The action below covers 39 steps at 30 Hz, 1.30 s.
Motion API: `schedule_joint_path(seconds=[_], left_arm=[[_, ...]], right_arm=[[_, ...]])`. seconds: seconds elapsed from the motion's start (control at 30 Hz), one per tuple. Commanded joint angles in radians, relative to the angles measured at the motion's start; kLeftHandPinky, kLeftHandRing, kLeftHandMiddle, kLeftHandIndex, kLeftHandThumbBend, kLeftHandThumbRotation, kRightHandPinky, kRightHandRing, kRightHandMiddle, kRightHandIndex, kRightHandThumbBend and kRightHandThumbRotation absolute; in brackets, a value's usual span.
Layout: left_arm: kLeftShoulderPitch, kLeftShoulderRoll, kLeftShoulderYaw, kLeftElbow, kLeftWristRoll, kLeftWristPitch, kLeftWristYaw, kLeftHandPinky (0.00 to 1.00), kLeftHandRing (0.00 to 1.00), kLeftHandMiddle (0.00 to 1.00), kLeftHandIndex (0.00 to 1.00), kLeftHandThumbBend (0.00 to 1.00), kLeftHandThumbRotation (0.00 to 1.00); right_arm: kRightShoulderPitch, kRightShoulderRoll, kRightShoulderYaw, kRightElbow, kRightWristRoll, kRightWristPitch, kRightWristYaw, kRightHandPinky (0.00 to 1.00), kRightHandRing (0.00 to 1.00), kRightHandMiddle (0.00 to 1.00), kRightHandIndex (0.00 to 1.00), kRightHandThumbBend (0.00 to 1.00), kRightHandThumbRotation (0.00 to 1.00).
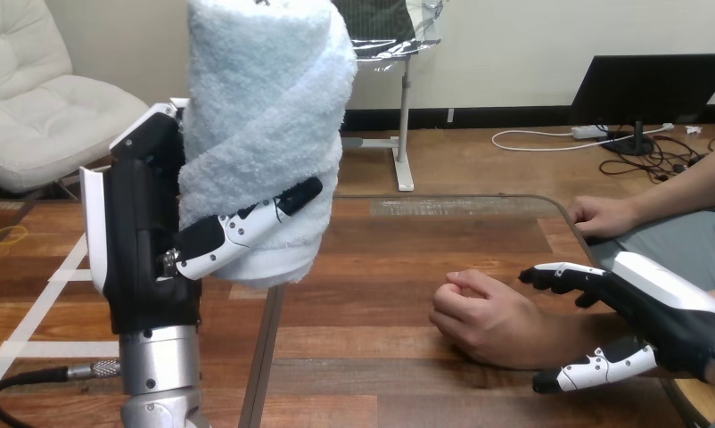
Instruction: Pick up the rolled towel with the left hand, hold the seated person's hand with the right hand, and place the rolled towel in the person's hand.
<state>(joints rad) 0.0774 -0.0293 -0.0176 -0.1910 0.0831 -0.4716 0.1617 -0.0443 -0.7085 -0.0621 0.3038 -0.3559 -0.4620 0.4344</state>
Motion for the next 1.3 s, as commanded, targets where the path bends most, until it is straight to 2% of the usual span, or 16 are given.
schedule_joint_path(seconds=[0.0,0.5,1.07,1.17,1.27], left_arm=[[-0.051,-0.012,0.011,-0.018,-0.015,-0.006,-0.001,0.19,0.24,0.3,0.37,0.5,0.0],[-0.056,-0.013,0.017,-0.018,-0.02,-0.005,-0.007,0.19,0.24,0.3,0.37,0.51,0.0],[-0.06,-0.003,0.034,-0.007,-0.025,-0.019,-0.029,0.2,0.24,0.3,0.38,0.5,0.0],[-0.06,0.001,0.042,-0.008,-0.027,-0.026,-0.037,0.2,0.24,0.3,0.38,0.5,0.0],[-0.059,0.001,0.045,-0.009,-0.027,-0.026,-0.038,0.2,0.24,0.3,0.38,0.5,0.0]], right_arm=[[-0.084,-0.031,0.021,0.045,-0.025,-0.007,-0.034,0.79,0.85,0.86,0.86,1.0,0.4],[-0.124,-0.036,0.065,0.095,-0.094,0.018,-0.071,0.75,0.85,0.86,0.86,1.0,0.37],[-0.179,-0.038,0.108,0.139,-0.176,0.065,-0.113,0.78,0.86,0.86,0.85,1.0,0.35],[-0.216,-0.044,0.137,0.179,-0.234,0.101,-0.14,0.75,0.86,0.86,0.85,1.0,0.37],[-0.228,-0.045,0.144,0.196,-0.249,0.111,-0.146,0.73,0.86,0.86,0.85,1.0,0.38]])
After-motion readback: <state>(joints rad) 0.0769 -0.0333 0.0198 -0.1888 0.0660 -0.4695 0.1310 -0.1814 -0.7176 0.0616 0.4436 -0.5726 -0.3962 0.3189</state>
